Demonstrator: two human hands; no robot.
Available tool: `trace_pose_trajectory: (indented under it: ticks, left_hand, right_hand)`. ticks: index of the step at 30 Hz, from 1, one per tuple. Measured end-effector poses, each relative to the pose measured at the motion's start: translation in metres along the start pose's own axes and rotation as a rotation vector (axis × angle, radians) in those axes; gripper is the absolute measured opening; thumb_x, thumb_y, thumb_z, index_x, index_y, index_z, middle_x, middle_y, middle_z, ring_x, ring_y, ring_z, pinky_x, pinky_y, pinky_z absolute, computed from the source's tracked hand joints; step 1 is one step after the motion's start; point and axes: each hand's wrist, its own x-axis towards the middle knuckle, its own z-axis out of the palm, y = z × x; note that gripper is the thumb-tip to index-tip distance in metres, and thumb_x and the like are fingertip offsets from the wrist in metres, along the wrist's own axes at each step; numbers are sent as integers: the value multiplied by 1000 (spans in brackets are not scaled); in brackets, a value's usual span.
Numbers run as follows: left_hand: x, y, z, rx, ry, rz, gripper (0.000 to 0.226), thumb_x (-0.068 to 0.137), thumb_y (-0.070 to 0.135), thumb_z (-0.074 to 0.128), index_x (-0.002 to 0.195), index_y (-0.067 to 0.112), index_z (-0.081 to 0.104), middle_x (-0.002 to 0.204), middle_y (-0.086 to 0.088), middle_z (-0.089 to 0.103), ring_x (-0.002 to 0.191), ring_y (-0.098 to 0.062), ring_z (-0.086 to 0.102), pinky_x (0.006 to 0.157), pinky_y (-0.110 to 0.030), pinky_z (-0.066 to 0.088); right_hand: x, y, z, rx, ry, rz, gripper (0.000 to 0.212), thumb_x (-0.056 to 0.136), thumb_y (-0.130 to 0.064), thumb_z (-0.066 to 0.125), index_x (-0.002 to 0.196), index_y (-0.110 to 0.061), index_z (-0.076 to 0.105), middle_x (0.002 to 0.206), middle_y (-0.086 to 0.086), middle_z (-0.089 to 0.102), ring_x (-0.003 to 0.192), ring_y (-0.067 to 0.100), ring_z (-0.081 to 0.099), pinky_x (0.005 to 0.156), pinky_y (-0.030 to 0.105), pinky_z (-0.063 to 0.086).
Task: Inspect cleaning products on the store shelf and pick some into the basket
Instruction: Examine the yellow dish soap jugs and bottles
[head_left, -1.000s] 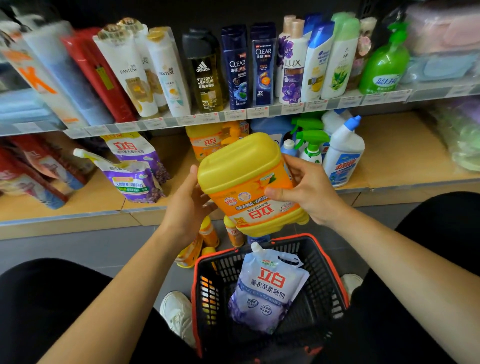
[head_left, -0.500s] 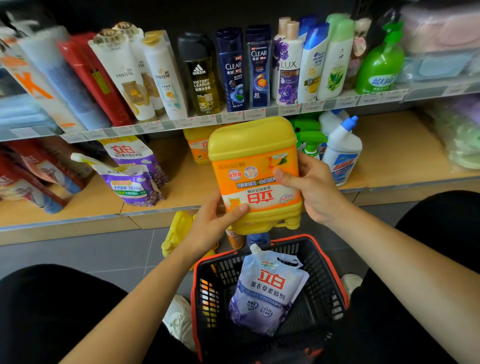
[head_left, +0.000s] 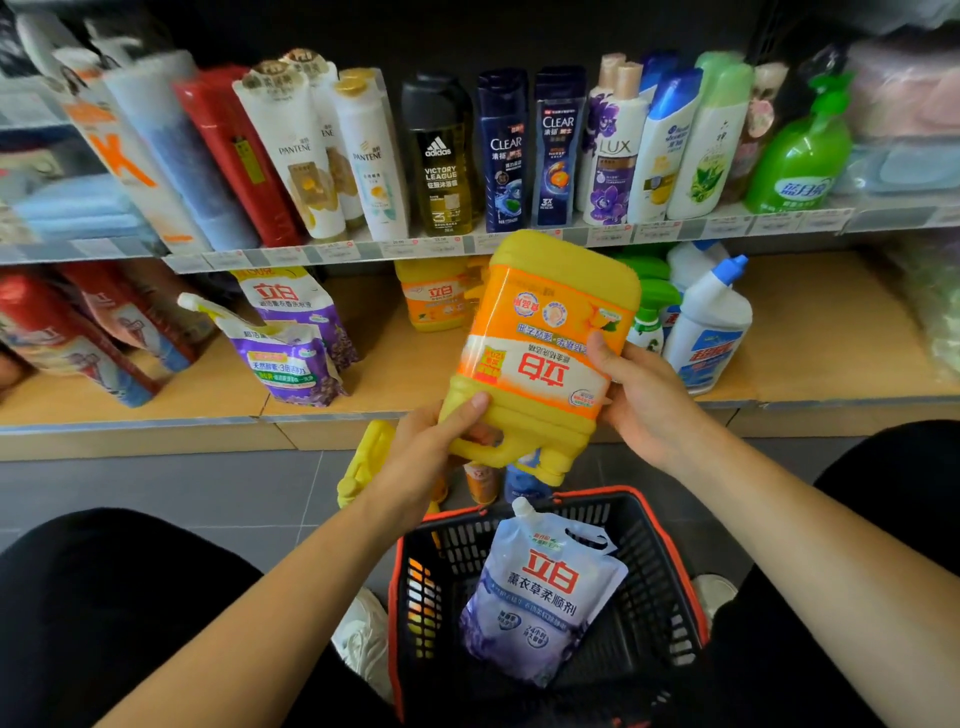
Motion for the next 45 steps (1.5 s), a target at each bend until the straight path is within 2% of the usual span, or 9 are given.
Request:
trace_pose_trajectory:
  ticks: [5,8,11,16,20,23,31,38,45]
  left_hand:
    - [-7,21,-21,-68,154,174,28,81,43,77,72,20,65,83,-16,64,86,-31,65,88,-59,53]
    - [-13,36,-29,-90,253,260,36,74,45,81,61,19,60,66,-7,61,71,-25,60,76,-46,50]
    - [-18,47,-36,-75,331,324,25,73,41,83,84,20,74,82,-1,75,82,-16,73,72,-36,58]
    - [-22,48,-70,254,492,390,29,73,46,87,84,22,74,81,4,74,80,-9,69,63,-28,57]
    - [-23,46,-112,350,611,309,24,76,47,84,82,28,72,85,8,72,83,-11,68,62,-24,51]
    - [-20,48,-139,501,647,275,25,77,49,83,78,28,70,78,12,69,70,0,65,52,-15,45]
    - [29,46,-190,792,502,-19,33,85,49,76,87,16,71,85,1,68,81,-15,63,64,-34,51]
    - [82,-3,-202,787,383,-168,31,89,36,76,80,7,72,85,-10,71,79,-21,61,70,-42,53]
    - [117,-82,-219,917,284,-294,31,96,28,67,91,-2,66,83,-12,59,80,-27,54,68,-37,41]
  right_hand:
    - [10,21,8,111,-23,245,40,86,-34,67,122,-17,63,117,12,73,104,30,72,73,49,60]
    - [13,37,23,104,-46,362,44,85,-36,67,121,-10,62,110,17,74,96,30,74,67,42,62]
    - [15,52,33,-60,-90,394,29,96,-24,62,118,-6,63,107,18,75,95,28,74,73,34,61]
    - [38,61,41,-504,-47,68,22,91,-11,71,112,-6,70,105,14,76,86,22,75,67,22,59]
    - [64,75,31,-977,-57,-147,14,85,-8,75,99,-10,76,99,5,76,89,19,72,87,38,58]
    - [79,77,25,-1175,-78,-211,15,84,-15,75,98,-20,75,87,-12,71,80,2,66,83,38,58]
    - [133,70,63,-1369,-182,-387,26,87,-18,73,112,-18,73,108,1,73,95,18,66,76,29,50]
    - [182,99,111,-1323,-190,-395,34,88,-20,74,120,-11,68,121,8,67,95,23,65,78,30,50]
    - [221,122,129,-1381,-194,-325,49,91,-20,71,136,-9,56,136,13,56,124,28,54,102,37,45]
